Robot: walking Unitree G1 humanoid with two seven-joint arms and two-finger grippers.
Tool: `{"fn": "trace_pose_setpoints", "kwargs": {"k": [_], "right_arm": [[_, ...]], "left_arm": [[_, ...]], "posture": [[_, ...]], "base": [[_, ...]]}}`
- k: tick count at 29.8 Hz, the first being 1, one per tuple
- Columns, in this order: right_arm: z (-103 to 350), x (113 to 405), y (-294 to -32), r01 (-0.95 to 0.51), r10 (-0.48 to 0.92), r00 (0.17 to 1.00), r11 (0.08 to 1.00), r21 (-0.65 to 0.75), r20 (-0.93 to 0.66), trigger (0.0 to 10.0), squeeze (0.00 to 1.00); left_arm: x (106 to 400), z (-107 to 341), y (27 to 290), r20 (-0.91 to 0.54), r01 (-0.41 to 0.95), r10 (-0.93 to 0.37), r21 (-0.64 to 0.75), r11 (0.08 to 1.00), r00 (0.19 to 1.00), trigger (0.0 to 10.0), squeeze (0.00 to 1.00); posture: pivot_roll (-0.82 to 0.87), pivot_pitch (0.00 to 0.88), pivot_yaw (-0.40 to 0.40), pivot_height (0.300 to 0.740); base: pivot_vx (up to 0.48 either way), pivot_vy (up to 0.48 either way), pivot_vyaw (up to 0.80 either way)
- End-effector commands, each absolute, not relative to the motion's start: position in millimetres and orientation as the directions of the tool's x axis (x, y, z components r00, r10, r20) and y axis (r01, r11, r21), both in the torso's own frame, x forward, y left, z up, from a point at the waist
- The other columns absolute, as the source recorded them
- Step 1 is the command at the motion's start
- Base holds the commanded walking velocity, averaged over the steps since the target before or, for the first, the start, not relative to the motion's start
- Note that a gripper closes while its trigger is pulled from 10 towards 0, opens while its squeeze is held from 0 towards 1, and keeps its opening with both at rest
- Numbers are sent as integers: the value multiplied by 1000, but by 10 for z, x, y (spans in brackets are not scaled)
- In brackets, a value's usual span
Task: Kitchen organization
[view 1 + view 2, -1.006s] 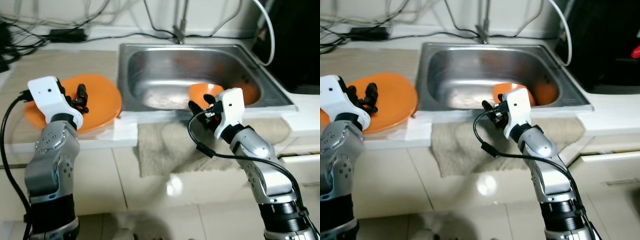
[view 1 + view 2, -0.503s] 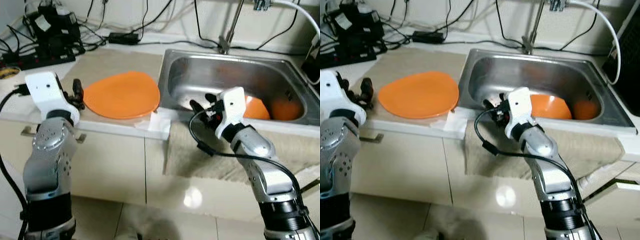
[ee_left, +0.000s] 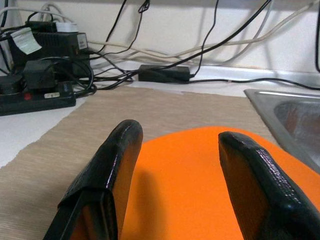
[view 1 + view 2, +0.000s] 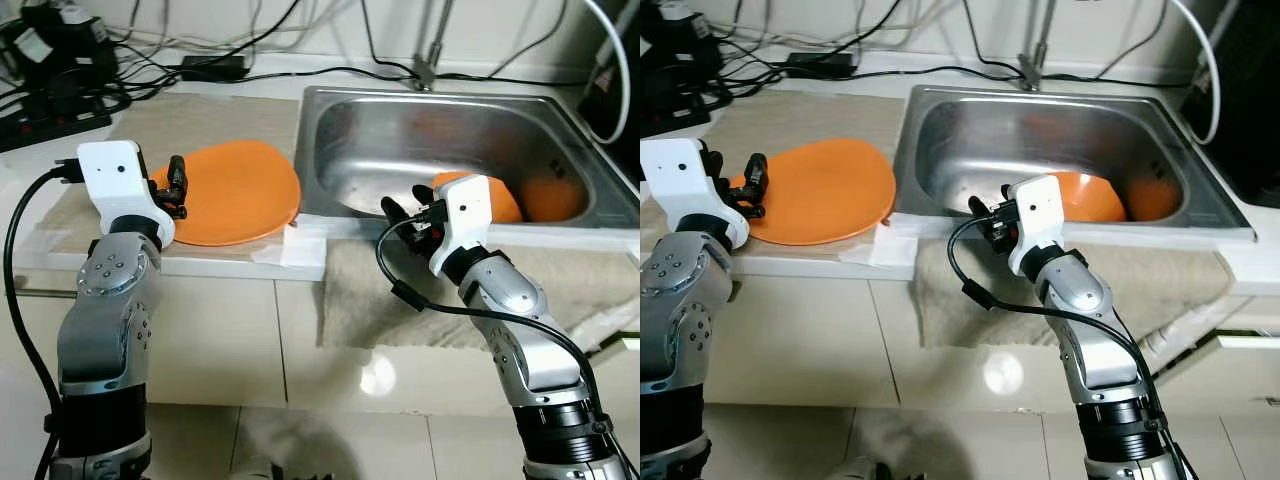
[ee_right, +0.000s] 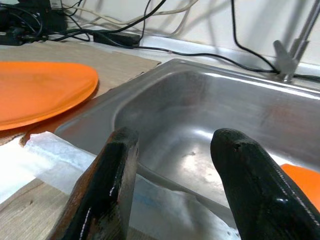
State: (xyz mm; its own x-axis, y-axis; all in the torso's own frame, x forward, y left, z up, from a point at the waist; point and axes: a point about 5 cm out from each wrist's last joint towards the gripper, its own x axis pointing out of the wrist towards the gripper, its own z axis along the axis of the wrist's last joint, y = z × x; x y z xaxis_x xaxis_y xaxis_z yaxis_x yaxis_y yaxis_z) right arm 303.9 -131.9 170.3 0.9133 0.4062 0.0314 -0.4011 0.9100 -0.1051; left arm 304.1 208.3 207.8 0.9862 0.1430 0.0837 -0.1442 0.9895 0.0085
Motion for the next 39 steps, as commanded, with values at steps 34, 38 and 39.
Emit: {"fn": "trace_pose_setpoints", "kwargs": {"k": [34, 38, 39], "right_arm": [[1649, 3002, -1315, -409, 416, 909, 902, -139, 22, 10000, 0], [1648, 3004, -1314, -410, 417, 909, 901, -141, 22, 10000, 0], [1649, 3005, -1311, -411, 418, 908, 901, -140, 22, 10000, 0]], "left_arm": [[3037, 2028, 1857, 80, 5, -3, -22, 1000, 997, 10000, 0], [3035, 2029, 1823, 83, 18, -17, -12, 1000, 996, 10000, 0], [3036, 2030, 1815, 80, 18, -17, -7, 1000, 997, 10000, 0]], "posture": [[72, 4, -9, 740], [72, 5, -8, 740], [72, 6, -7, 740]], "base": [[164, 0, -44], [469, 0, 0], [420, 0, 0]]}}
